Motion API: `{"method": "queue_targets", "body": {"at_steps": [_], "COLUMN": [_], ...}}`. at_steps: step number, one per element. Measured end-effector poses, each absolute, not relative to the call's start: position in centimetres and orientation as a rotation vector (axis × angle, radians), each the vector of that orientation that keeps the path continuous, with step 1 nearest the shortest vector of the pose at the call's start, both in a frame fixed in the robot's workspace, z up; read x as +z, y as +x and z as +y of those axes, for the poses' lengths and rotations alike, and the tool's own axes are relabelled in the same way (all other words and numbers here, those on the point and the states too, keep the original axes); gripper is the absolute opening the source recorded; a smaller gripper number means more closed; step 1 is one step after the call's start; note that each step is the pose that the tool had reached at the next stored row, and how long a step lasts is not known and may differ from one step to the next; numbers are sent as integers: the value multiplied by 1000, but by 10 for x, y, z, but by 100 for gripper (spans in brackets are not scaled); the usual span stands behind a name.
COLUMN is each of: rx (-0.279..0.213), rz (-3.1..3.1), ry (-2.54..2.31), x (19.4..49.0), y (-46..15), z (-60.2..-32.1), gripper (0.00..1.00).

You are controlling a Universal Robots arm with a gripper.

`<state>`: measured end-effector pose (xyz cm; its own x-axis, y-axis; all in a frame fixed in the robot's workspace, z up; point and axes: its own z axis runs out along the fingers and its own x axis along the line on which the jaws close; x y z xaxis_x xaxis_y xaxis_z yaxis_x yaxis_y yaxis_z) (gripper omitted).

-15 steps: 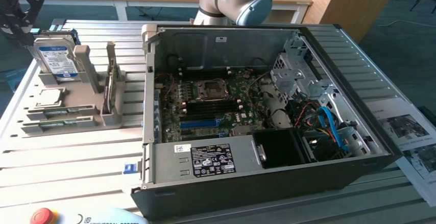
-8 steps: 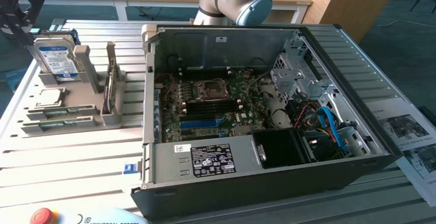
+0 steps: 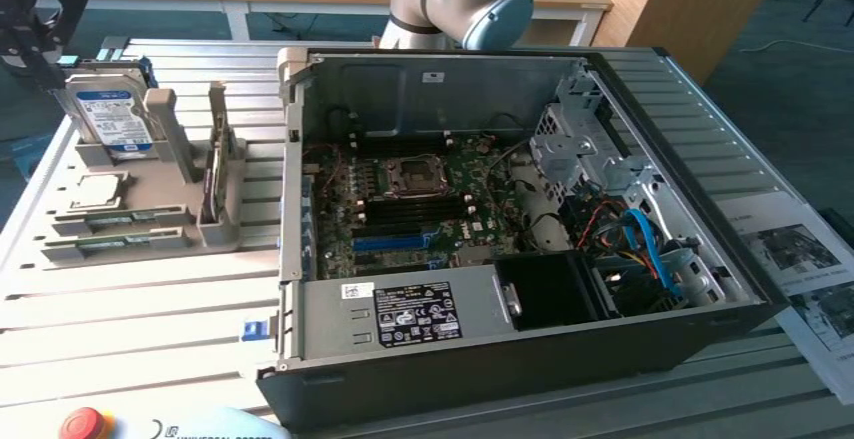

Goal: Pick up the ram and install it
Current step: 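Pick up the ram and move it above insertion slot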

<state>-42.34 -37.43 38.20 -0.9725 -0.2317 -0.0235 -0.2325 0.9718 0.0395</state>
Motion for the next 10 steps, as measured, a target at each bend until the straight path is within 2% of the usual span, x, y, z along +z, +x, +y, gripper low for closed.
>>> {"method": "queue_targets", "body": {"at_steps": [10], "rx": [67], "rz": [3072], "ry": [-572], "x": [382], "y": [-423], "z": [-374], "gripper": [11]}}
